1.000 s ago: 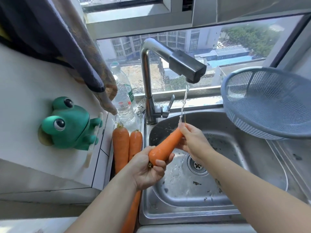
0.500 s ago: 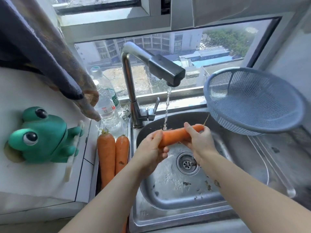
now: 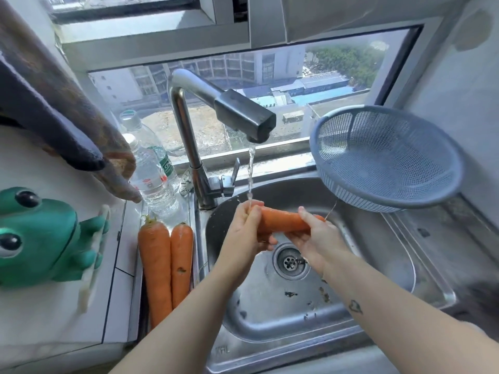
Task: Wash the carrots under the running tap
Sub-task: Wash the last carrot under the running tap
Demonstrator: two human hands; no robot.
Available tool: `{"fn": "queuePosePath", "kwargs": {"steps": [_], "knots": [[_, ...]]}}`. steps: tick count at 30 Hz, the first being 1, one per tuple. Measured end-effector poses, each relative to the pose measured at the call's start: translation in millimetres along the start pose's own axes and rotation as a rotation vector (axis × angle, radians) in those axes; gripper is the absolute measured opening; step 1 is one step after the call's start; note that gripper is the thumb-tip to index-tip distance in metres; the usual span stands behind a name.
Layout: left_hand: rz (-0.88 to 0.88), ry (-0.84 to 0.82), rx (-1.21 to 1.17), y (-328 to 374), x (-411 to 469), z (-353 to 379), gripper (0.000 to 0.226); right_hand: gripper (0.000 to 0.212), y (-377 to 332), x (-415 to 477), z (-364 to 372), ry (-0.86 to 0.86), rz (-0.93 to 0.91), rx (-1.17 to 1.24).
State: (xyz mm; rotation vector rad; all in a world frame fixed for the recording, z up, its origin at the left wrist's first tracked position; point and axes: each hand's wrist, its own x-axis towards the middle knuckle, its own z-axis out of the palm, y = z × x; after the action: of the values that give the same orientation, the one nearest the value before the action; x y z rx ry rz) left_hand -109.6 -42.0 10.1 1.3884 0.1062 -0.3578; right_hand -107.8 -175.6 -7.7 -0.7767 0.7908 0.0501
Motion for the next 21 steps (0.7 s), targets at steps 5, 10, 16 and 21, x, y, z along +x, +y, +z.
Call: {"fn": "queuePosePath", "kwargs": {"steps": [5,10,16,21], "knots": [[-0.096,0.115,-0.153,-2,2,7,0.020,0.035,0,-2,1,0.028,-0.089,-0.036],[0.008,-0.118,0.014,-12,-9,-11,0.029,0.037,2,-3,2,0.028,-0.027,-0.026],[0.115,0.017,0.159,-9,-7,-13,0.017,0.042,10,-6,8,0.028,0.022,0.006],[-0.038,0.185,0.009,0,0,0,0.018,0.034,11,-6,6,0.063,-0.033,-0.017]]}}
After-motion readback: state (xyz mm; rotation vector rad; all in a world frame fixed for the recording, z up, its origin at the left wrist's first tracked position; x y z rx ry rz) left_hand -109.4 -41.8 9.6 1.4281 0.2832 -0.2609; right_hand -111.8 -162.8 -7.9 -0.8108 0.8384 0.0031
